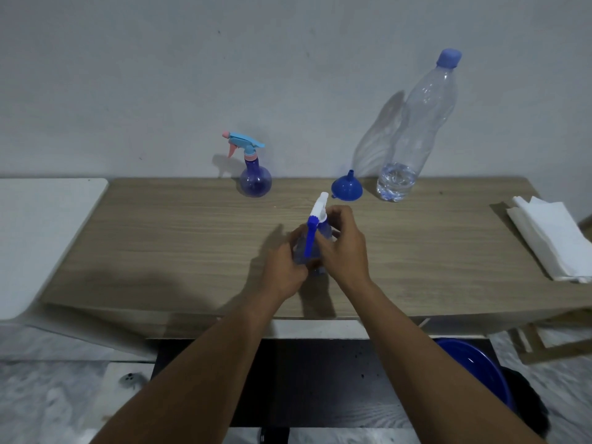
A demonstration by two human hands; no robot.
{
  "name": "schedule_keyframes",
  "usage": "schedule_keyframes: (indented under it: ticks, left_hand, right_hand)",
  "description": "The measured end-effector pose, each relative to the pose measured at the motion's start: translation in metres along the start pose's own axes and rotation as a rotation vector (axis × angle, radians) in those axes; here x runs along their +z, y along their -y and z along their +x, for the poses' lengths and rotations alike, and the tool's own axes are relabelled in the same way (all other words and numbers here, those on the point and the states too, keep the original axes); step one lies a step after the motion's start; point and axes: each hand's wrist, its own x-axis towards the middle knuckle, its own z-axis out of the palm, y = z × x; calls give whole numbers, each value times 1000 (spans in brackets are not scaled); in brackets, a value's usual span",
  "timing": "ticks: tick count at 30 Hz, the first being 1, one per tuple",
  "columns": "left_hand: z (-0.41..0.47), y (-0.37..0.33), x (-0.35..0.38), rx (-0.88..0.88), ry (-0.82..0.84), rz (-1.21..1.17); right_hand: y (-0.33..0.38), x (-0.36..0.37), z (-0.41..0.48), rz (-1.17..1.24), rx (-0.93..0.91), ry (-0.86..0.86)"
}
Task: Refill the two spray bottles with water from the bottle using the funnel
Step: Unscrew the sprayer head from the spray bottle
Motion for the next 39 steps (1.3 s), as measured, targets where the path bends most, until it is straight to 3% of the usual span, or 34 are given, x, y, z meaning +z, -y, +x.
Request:
schedule_keyframes:
  ticks: [30, 39]
  left_hand:
    - [-3, -8, -4, 19, 16, 29]
    - [0, -3, -2, -36, -26, 85]
  right_hand:
    - [6, -4, -3, -58, -40, 105]
    - [10, -15, -16, 66, -40, 172]
